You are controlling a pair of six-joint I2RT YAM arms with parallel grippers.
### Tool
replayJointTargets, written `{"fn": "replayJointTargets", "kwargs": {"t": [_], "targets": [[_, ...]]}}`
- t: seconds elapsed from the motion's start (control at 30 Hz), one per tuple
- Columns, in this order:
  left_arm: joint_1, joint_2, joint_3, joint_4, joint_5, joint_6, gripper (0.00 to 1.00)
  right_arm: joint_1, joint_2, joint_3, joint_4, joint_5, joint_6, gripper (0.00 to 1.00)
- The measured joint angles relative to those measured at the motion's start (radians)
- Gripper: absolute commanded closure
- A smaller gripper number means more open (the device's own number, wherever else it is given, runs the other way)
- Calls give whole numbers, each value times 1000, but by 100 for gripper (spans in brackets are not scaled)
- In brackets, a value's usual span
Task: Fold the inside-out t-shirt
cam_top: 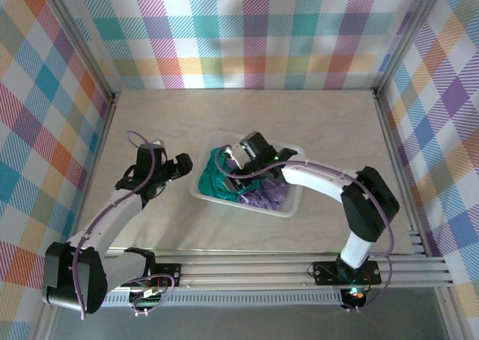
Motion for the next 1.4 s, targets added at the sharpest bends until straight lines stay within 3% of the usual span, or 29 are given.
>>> {"fn": "replayJointTargets", "kwargs": {"t": [0.03,0.1,0.23,0.37,0.6,0.8,0.97,1.17,1.4], "targets": [[-3,8,0,-2,0,0,5,0,21,24,-9,-3,-2,76],[-5,19,0,-11,0,0,5,0,48,67,-28,-8,-2,90],[-9,25,1,-25,-2,-1,5,-2,53,148,-74,-19,-8,100],[-17,13,7,-28,0,-5,6,-48,-94,154,-61,-68,19,100],[-66,-14,22,-18,3,-4,11,-336,-531,170,74,-120,147,100],[-163,74,94,-49,-49,36,14,-440,-632,201,64,-105,177,100],[-174,219,155,-76,-73,85,33,-548,-604,238,-39,-89,192,100],[-192,408,278,-80,-51,115,59,-684,-536,485,-199,-53,188,100],[-206,546,417,-95,-138,148,82,-756,-472,798,-317,143,114,100]]}}
